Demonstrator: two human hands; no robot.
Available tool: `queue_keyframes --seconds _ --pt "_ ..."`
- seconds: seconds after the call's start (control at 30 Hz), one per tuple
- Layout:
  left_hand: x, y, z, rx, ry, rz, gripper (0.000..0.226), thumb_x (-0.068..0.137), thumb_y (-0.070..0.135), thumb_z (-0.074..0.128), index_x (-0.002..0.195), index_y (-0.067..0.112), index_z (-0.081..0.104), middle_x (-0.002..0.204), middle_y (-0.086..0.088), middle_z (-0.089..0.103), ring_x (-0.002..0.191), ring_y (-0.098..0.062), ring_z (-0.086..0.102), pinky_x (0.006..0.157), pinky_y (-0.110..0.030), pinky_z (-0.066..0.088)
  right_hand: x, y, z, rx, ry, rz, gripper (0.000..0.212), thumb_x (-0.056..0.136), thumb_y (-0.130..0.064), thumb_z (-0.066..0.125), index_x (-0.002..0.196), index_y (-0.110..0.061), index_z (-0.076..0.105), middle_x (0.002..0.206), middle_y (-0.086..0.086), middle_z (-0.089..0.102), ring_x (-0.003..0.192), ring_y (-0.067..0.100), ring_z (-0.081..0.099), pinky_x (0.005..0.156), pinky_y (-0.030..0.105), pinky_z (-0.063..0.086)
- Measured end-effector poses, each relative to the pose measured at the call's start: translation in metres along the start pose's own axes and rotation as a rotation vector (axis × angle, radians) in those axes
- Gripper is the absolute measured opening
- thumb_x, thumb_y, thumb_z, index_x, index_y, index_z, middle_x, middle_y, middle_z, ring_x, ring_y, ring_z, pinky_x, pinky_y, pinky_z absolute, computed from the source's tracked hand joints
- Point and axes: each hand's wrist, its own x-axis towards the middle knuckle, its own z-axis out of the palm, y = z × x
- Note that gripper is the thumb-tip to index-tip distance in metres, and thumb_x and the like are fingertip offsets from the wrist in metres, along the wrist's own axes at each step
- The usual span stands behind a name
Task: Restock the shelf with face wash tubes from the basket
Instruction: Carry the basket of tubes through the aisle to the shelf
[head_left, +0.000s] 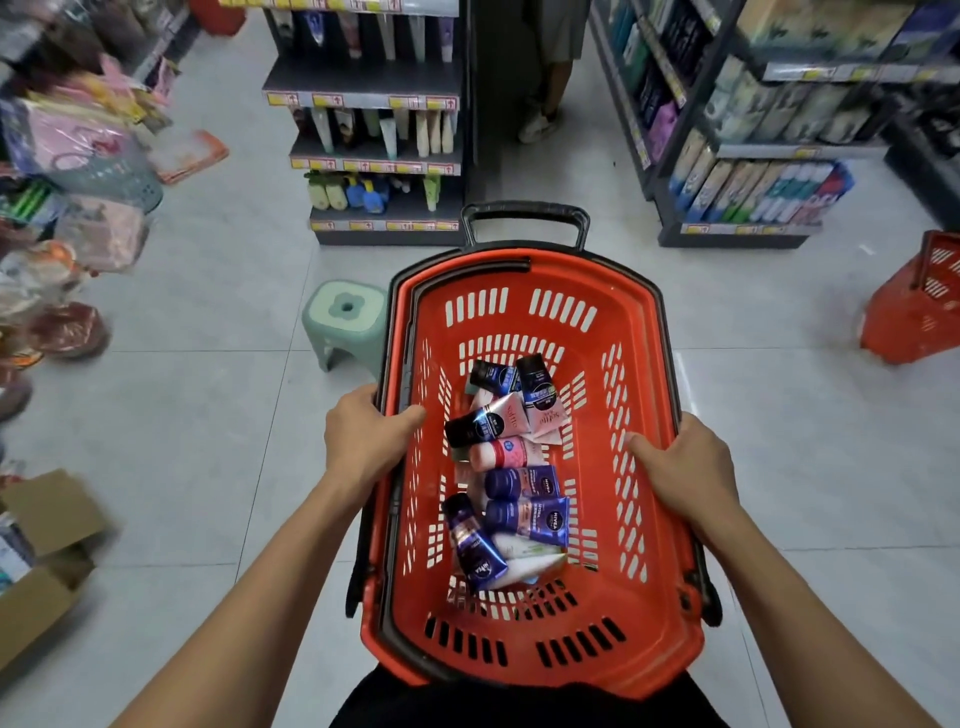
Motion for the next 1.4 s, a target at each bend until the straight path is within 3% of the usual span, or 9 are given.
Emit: queue_keyframes --seconds 0.37,0.83,1.1,1.27,1.4 --pt "0.139 0.076 0.052 0.067 0.027 0.001 0.041 0.082 0.052 0.08 0.107 0.023 0.066 0.089 0.005 0.078 0.073 -0.013 0.078 0.08 -0.043 0.065 0.161 -0.033 0.002 0.067 -0.045 0.039 0.053 0.09 -0.053 0.067 0.124 -0.013 0.055 0.112 0.007 0.069 0.082 0.022 0.066 0.079 0.038 0.056" --pt "0.28 0.205 0.146 0.028 0.082 -0.046 0.04 0.084 0.05 0.079 0.106 0.02 0.064 0.087 0.003 0.079 0.071 -0.014 0.078 0.076 -0.043 0.065 0.386 -0.078 -0.063 0.073 -0.087 -0.023 0.037 0.09 -0.046 0.07 0.108 -0.018 0.054 0.1 0.001 0.065 0.079 0.02 0.062 0.073 0.032 0.05" --pt "0.358 0.247 0.165 0.026 0.082 -0.056 0.034 0.086 0.045 0.079 0.105 0.02 0.066 0.086 0.005 0.078 0.071 -0.013 0.078 0.075 -0.044 0.065 0.47 -0.11 -0.062 0.065 -0.096 0.003 0.037 0.089 -0.048 0.07 0.106 -0.017 0.056 0.097 0.0 0.066 0.08 0.021 0.066 0.074 0.035 0.054" --pt "0.428 0.271 0.168 0.063 0.063 -0.049 0.026 0.086 0.043 0.078 0.098 0.024 0.063 0.085 0.005 0.078 0.07 -0.013 0.077 0.074 -0.04 0.065 0.522 -0.144 -0.047 0.038 -0.092 0.038 0.038 0.09 -0.046 0.069 0.107 -0.017 0.053 0.097 0.0 0.063 0.074 0.017 0.06 0.071 0.031 0.049" --pt "0.49 0.289 0.156 0.06 0.028 -0.056 0.033 0.088 0.044 0.077 0.106 0.02 0.064 0.09 0.004 0.078 0.072 -0.015 0.078 0.076 -0.037 0.064 0.566 -0.186 -0.033 0.021 -0.092 0.051 0.048 0.09 -0.05 0.068 0.117 -0.013 0.055 0.104 0.004 0.066 0.078 0.02 0.063 0.076 0.035 0.053"
